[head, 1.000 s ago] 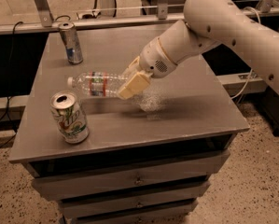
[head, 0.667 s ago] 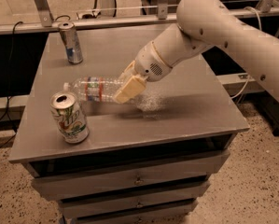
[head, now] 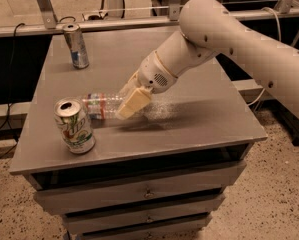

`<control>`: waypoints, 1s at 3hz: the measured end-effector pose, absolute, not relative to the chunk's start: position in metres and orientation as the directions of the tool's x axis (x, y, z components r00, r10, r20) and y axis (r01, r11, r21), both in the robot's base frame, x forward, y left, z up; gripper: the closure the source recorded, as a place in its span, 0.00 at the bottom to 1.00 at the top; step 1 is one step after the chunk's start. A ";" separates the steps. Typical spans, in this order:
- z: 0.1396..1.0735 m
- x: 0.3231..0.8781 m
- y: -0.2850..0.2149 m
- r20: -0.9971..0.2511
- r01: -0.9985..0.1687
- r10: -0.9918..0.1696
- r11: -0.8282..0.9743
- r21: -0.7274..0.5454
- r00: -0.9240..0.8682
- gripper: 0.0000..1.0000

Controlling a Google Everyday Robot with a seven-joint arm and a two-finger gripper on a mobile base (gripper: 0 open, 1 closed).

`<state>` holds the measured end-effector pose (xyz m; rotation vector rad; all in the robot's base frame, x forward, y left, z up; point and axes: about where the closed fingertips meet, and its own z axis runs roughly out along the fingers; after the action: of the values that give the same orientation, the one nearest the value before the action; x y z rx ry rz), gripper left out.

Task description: Move water bottle near 7up can

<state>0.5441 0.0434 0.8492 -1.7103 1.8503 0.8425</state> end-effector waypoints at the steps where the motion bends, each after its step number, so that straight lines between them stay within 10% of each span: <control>1: 0.843 0.539 0.048 -0.701 -0.991 -0.705 0.014 0.134 -0.105 0.00; 3: 0.860 0.553 0.005 -0.686 -0.995 -0.722 0.083 0.048 -0.093 0.00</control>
Offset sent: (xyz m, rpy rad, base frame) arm -0.0062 0.0020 -0.0084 -0.0214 0.0256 0.0176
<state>0.5534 0.0051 0.8603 -1.6897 1.8709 0.7228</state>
